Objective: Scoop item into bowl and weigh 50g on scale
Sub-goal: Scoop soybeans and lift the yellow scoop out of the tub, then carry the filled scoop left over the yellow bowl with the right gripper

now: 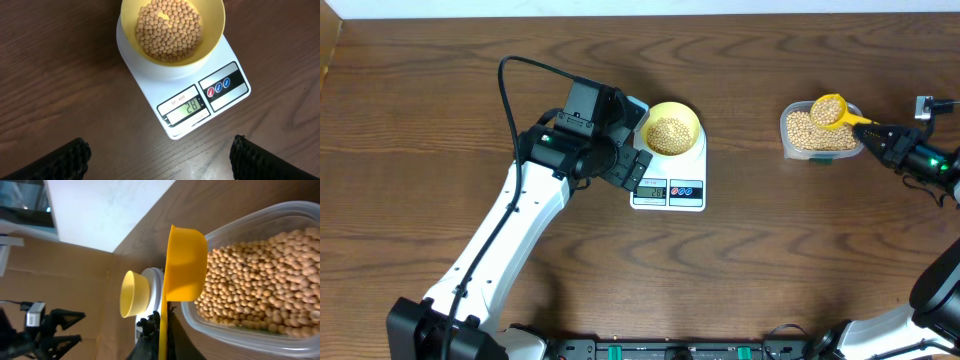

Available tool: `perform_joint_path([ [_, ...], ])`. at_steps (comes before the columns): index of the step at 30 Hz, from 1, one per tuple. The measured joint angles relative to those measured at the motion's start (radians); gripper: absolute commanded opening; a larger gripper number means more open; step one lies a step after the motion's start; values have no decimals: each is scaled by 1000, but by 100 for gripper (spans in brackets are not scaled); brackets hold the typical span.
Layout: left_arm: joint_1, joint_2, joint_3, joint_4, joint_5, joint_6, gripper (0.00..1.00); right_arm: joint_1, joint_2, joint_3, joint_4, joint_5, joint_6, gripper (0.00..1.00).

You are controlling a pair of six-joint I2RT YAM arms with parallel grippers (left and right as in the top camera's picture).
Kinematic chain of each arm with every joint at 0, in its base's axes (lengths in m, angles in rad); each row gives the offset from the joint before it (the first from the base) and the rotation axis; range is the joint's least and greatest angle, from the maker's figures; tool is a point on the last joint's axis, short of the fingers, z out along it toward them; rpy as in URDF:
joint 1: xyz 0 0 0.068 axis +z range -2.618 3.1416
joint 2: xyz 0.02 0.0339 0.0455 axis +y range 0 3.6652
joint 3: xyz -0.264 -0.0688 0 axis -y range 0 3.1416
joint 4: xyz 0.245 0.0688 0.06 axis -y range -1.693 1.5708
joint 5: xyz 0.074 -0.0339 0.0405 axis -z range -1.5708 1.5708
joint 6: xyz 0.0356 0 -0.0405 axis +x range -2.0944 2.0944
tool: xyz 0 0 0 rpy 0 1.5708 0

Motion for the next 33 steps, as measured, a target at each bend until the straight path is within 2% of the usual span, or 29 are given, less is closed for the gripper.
perform_joint_path([
  [12,0,0,0,0,0,0,91,30,0,-1,38,-57,61,1],
  [33,0,0,0,0,0,0,90,275,0,-5,292,-82,290,1],
])
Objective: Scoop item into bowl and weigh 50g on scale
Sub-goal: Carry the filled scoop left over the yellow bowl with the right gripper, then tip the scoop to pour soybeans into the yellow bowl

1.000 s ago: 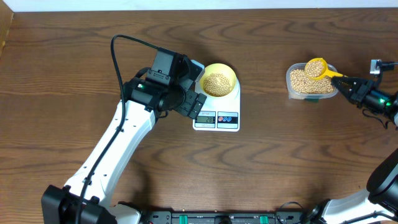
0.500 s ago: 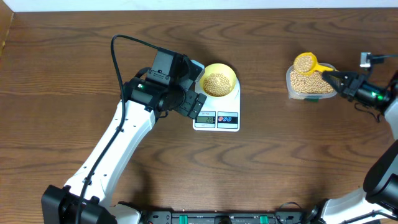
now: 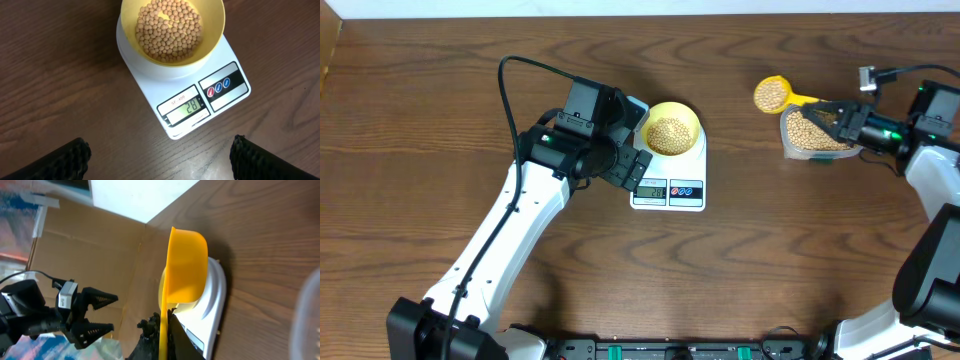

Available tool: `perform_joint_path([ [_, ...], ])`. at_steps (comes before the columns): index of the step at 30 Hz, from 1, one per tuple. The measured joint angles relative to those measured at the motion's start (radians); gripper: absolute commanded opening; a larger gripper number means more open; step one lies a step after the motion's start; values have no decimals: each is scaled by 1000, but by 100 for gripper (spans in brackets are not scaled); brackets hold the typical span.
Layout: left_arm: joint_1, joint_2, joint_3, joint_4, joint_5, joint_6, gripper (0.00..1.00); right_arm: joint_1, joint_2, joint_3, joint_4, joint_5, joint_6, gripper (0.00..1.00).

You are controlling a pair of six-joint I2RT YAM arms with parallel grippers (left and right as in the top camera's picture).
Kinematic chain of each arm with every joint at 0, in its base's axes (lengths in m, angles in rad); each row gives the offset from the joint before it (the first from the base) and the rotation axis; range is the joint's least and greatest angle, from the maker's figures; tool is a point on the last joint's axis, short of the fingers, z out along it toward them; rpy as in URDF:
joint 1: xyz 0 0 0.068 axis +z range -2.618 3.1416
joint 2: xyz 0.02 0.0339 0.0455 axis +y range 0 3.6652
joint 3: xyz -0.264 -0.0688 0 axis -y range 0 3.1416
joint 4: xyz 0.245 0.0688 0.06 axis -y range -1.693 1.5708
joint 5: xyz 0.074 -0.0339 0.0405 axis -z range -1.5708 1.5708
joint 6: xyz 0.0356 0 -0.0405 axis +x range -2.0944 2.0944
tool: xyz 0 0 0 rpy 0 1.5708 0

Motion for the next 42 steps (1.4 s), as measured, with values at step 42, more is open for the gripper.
perform_joint_path([
  [42,0,0,0,0,0,0,91,403,0,0,273,149,-43,1],
])
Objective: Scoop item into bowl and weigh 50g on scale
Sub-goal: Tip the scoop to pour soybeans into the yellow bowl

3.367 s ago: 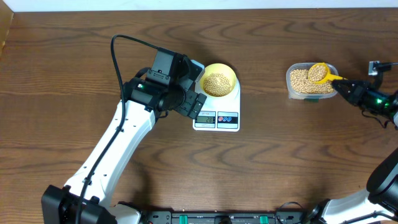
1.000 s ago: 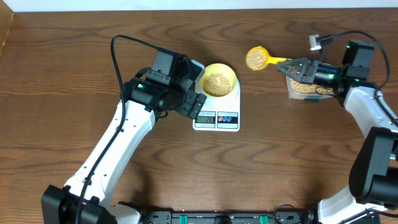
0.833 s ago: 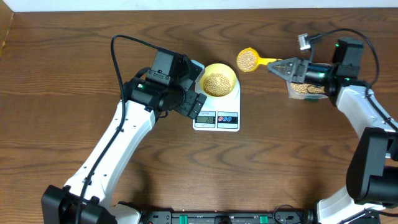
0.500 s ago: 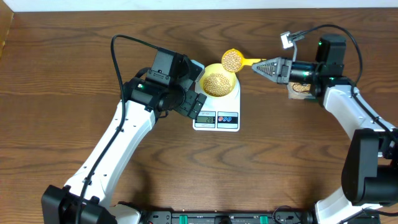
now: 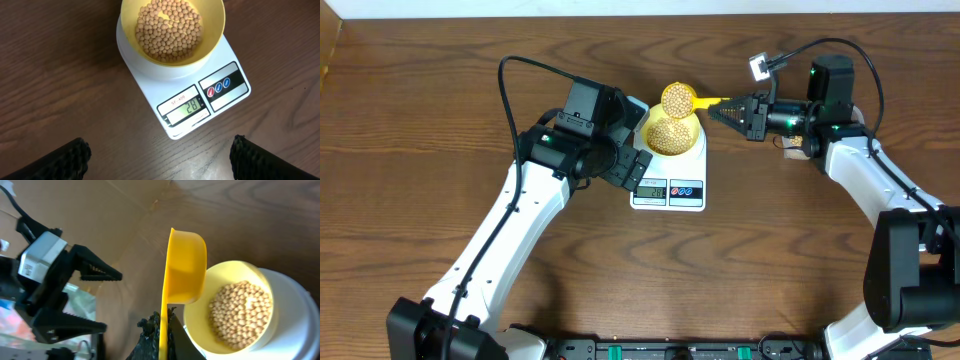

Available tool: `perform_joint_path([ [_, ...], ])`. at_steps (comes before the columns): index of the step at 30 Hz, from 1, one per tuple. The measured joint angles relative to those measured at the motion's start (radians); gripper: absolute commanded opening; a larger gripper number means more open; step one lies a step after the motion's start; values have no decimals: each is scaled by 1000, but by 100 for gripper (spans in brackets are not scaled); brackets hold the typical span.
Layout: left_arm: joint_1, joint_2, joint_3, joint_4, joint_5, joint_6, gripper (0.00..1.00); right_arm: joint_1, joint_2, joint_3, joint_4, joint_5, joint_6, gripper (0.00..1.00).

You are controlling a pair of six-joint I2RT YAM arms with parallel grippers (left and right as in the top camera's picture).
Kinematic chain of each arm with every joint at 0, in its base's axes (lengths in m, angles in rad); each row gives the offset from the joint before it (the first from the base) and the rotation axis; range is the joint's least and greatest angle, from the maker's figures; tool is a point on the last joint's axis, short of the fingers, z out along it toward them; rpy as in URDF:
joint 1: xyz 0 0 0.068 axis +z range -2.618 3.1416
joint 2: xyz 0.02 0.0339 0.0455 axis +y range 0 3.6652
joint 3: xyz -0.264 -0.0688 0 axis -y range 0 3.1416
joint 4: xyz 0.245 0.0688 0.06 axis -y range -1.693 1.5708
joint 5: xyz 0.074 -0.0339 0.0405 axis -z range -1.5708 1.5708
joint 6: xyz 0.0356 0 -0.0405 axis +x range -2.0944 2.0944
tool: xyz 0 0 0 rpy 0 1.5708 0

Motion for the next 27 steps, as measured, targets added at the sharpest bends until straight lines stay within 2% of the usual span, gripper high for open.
perform_joint_path([
  [16,0,0,0,0,0,0,91,45,0,0,-4,61,-311,1],
  [27,0,0,0,0,0,0,91,45,0,0,-4,107,-375,1],
])
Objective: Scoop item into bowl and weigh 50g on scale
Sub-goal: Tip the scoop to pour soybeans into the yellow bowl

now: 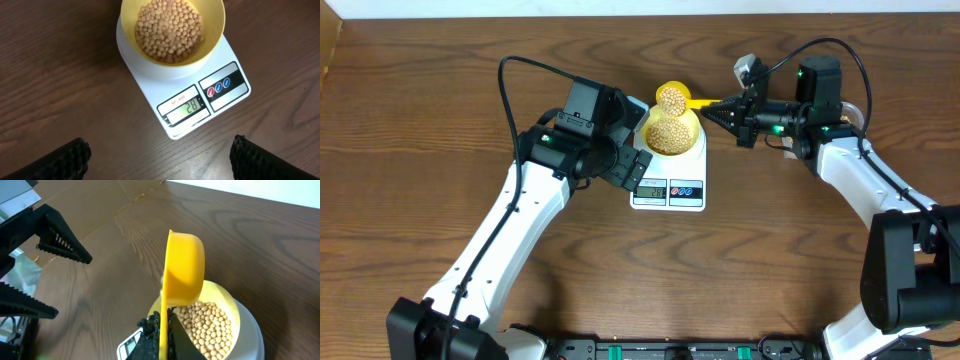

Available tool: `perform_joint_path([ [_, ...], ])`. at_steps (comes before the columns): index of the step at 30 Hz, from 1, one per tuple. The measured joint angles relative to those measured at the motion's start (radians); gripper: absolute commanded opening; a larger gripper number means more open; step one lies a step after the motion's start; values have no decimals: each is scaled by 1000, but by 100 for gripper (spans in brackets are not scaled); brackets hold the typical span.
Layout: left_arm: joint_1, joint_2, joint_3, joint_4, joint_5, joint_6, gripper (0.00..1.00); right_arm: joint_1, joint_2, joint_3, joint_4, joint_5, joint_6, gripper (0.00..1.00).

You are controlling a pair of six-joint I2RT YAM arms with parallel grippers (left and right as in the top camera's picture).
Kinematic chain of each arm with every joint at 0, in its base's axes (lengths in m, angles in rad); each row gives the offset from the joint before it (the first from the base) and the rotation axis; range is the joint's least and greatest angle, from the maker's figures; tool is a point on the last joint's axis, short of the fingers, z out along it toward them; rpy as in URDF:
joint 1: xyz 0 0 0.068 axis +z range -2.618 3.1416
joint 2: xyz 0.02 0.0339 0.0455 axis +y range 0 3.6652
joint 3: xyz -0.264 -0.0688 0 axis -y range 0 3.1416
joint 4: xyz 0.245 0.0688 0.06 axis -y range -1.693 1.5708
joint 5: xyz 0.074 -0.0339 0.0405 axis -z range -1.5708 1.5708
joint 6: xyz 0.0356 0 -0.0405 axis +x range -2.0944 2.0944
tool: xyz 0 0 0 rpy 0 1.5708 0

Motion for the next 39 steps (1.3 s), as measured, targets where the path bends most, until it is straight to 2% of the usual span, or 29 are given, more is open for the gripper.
perform_joint_path([
  [39,0,0,0,0,0,0,91,0,0,0,0,37,-194,1],
])
